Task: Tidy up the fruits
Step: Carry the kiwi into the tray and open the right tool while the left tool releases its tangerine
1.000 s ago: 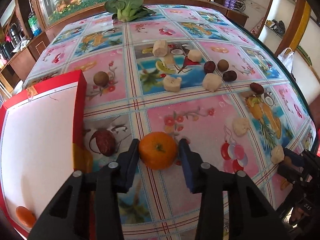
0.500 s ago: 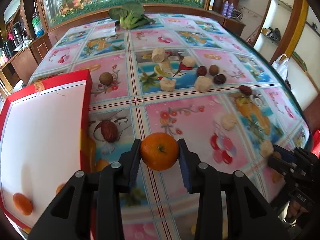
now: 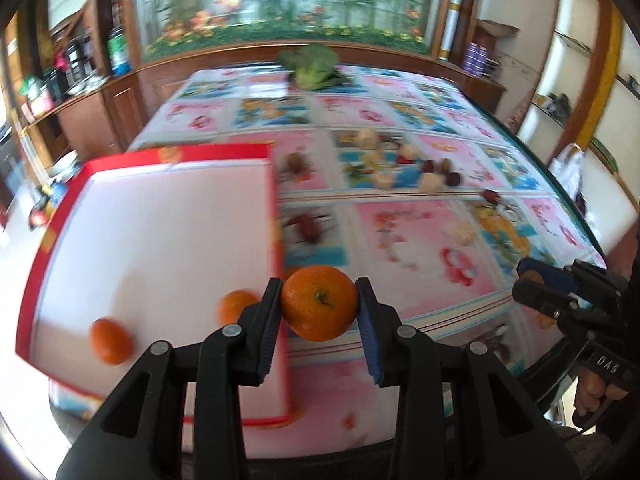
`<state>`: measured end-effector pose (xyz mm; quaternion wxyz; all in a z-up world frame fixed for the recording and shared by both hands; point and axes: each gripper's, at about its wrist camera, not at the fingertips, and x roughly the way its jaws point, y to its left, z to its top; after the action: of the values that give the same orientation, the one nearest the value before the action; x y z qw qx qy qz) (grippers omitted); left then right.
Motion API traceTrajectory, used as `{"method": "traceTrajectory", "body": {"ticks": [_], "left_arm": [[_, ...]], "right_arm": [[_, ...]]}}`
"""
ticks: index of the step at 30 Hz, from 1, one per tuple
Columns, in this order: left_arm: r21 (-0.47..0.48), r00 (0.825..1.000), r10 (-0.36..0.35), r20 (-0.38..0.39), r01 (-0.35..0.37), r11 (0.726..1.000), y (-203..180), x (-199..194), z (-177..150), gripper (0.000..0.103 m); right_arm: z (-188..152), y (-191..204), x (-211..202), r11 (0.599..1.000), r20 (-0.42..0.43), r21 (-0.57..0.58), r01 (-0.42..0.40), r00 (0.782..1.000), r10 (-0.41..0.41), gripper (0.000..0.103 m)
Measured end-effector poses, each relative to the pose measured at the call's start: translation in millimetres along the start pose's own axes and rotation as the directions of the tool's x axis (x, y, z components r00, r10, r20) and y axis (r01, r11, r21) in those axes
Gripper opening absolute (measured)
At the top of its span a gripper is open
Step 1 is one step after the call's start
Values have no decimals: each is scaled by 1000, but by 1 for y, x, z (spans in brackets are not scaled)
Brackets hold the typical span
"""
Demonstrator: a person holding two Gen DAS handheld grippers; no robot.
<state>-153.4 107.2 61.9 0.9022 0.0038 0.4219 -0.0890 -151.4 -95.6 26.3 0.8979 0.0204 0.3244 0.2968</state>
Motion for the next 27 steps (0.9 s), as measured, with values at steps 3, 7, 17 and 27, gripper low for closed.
{"method": "traceTrajectory", "body": {"ticks": [3,7,17,27], "left_arm": [[-53,999,49,-8,-49,997,25,1,-7,38],[-115,994,108,-15,-109,987,52,1,-15,38],[-159,983,181,-31,-183,970,85,8,-23,38],[-142,969,245,-18,-245,959,89,19,-8,38]], "right_arm": [[21,24,27,998,-12,-35,-57,998,57,25],[45,58,57,990,-11,-92,-103,995,102,25],[68,102,130,983,-118,-72,-171,980,162,25],[68,93,167,995,-218,-17,-100,971,94,26]]}}
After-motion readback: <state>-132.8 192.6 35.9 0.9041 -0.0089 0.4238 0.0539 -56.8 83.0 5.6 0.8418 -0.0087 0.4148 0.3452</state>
